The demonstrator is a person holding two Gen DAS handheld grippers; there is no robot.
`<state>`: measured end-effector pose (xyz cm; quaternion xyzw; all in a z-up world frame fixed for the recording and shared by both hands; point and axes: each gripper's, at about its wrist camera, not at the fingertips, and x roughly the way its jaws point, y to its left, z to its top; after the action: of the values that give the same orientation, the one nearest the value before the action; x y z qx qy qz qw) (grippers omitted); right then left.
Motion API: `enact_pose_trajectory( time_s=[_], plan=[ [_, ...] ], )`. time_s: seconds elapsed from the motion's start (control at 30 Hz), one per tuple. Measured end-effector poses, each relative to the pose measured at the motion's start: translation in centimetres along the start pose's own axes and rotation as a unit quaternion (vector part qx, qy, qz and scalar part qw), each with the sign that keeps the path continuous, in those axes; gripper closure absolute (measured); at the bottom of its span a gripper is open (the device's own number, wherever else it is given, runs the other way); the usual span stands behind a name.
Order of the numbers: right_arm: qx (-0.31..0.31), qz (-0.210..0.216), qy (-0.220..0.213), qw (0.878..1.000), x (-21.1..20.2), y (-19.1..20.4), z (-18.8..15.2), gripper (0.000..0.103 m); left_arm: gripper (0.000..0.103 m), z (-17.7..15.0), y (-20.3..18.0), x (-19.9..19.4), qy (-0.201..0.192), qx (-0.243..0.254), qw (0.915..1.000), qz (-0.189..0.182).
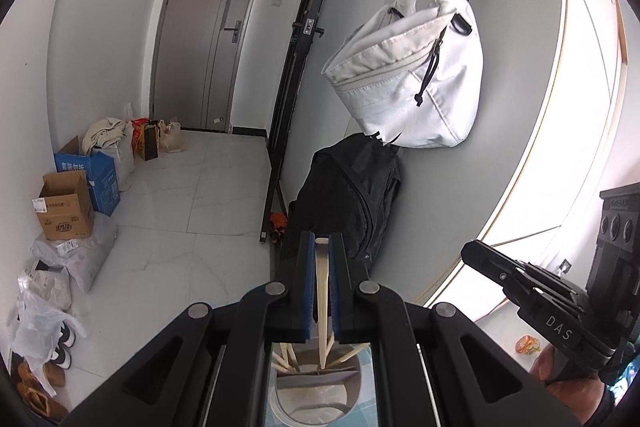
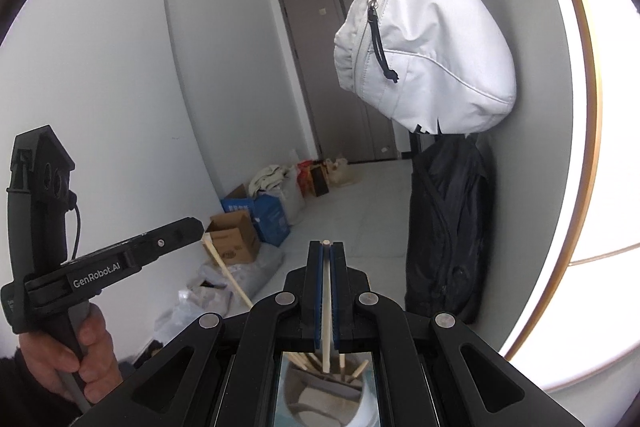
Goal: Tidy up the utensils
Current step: 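Carry the chopsticks in both grippers up over the utensil holder, then open both grippers to drop the chopsticks into the utensil holder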
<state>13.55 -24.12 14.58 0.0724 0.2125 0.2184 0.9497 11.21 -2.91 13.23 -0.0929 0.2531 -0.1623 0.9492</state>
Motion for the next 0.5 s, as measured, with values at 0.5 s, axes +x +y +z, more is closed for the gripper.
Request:
enact_pose_trajectory(
  time_s=[0.5],
  plan=[
    [-0.017,0.016,0.058,0.998,5.2,-0.9,-3.4,0.1,0.101,-2.9,1.3,6.0,0.073,0.021,0.997,-0.017]
  ],
)
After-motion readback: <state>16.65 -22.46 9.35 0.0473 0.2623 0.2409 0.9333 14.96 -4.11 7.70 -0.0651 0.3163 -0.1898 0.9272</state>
